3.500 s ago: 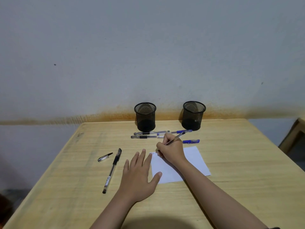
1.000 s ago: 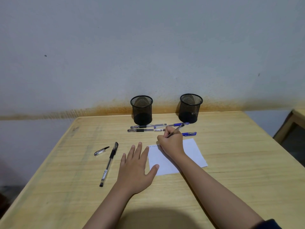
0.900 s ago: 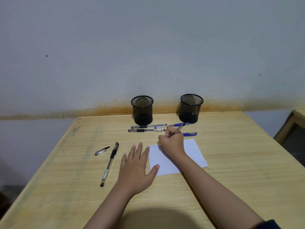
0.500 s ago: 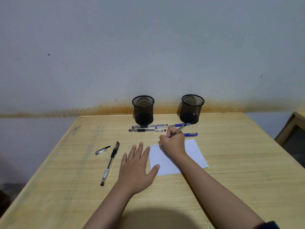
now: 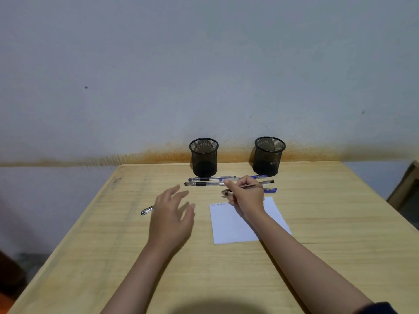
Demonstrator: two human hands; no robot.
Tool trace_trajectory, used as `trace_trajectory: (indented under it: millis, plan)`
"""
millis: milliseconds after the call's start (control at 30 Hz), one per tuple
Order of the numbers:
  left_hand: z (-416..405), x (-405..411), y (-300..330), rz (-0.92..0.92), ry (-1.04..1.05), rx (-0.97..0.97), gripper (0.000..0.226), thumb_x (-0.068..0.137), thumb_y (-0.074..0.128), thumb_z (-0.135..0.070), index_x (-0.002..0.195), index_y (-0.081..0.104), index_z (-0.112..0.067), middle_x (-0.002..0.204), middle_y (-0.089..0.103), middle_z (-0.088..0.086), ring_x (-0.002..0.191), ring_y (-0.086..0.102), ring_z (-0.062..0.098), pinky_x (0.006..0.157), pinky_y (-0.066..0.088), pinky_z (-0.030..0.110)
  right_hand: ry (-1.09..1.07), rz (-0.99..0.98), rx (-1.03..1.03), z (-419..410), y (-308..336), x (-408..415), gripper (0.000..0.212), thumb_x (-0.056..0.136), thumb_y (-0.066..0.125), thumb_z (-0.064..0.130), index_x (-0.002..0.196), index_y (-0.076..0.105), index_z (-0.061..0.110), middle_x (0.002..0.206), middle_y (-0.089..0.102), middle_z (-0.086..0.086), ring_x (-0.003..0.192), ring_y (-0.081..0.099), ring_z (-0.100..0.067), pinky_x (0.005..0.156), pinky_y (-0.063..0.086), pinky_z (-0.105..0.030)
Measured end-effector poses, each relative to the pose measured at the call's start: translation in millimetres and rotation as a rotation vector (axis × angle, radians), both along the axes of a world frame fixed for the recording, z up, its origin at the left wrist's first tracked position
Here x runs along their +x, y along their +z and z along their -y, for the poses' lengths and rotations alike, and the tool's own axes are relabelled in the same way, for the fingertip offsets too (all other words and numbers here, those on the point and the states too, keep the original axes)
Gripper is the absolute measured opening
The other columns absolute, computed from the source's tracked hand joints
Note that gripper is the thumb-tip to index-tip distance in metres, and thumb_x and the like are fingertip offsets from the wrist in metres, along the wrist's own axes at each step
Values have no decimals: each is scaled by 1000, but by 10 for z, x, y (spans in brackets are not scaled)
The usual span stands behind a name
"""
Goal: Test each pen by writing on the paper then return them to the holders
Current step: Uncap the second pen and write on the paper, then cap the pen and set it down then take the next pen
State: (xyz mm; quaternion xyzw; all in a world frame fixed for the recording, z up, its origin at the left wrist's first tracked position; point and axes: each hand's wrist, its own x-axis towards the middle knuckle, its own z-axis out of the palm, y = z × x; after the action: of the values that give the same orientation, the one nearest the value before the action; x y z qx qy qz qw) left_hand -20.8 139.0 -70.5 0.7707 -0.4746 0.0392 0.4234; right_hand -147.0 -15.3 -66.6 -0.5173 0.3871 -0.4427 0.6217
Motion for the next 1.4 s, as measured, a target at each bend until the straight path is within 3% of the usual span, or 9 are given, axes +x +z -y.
trace_trajectory:
  millis: [100, 233, 300, 433, 533, 633, 867, 1100, 1400]
  plan:
    - [-110, 325, 84, -25, 223, 54, 30, 86, 59, -19, 116, 62, -15, 126, 57, 4, 117, 44, 26, 95, 39, 41, 78, 33, 16, -54, 57, -9, 22, 73, 81, 10, 75, 60, 4, 64, 62, -11, 61, 59, -28, 62, 60, -35]
    - [-272, 614, -41, -70, 267, 245, 30, 88, 57, -12, 117, 63, -15, 122, 58, 3, 116, 44, 29, 89, 42, 42, 75, -98, -153, -204, 186, -61, 9, 80, 75, 18, 84, 71, 11, 82, 69, -4, 76, 65, -14, 55, 51, -14]
    - [-311, 650, -80, -101, 278, 271, 20, 86, 61, -14, 104, 69, -17, 112, 62, 1, 110, 48, 28, 85, 44, 39, 141, -71, -167, -296, 227, -81, 2, 84, 70, 14, 85, 71, 15, 86, 69, -3, 76, 65, -13, 56, 52, -13]
    - [-332, 632, -32, -156, 291, 207, 11, 84, 64, -14, 79, 67, -24, 94, 64, -2, 94, 56, 23, 75, 47, 37, 258, -71, -208, -439, 246, -127, 12, 87, 65, 10, 85, 71, 20, 83, 71, 0, 73, 67, -12, 61, 56, -19]
    - [-320, 477, 140, -360, 183, 37, 12, 85, 64, -11, 80, 68, -21, 86, 68, 0, 79, 62, 15, 63, 46, 27, 307, -47, -194, -521, 276, -163, 7, 86, 67, 9, 86, 69, 16, 75, 71, 1, 65, 67, -12, 60, 56, -22]
    - [-295, 235, 366, -530, 29, -107, 17, 85, 65, -10, 81, 73, -24, 82, 71, 0, 77, 64, 13, 63, 46, 26, 325, -7, -202, -569, 329, -186, 3, 84, 69, 8, 84, 68, 11, 73, 72, 0, 63, 66, -12, 58, 54, -23]
    - [-221, 65, 517, -540, -185, -137, 23, 78, 71, -2, 79, 74, -25, 78, 74, -8, 71, 61, 5, 63, 47, 13, 337, -2, -324, -631, 415, -263, 8, 79, 74, 6, 80, 71, 13, 74, 71, -1, 67, 66, -11, 60, 53, -23]
    - [-162, -52, 493, -552, -268, -123, 25, 78, 69, 3, 78, 75, -22, 81, 75, 3, 82, 67, 18, 78, 51, 30, 363, -68, -416, -645, 414, -322, 10, 75, 78, 10, 85, 75, 11, 81, 70, 6, 78, 68, -2, 64, 53, -15]
    - [-178, -141, 539, -536, -350, -233, 22, 79, 64, 10, 78, 73, -10, 66, 72, -8, 67, 63, 3, 65, 49, 14, 320, 54, -559, -758, 441, -364, 19, 73, 79, 4, 76, 74, 22, 77, 69, 2, 75, 66, -5, 67, 49, -13]
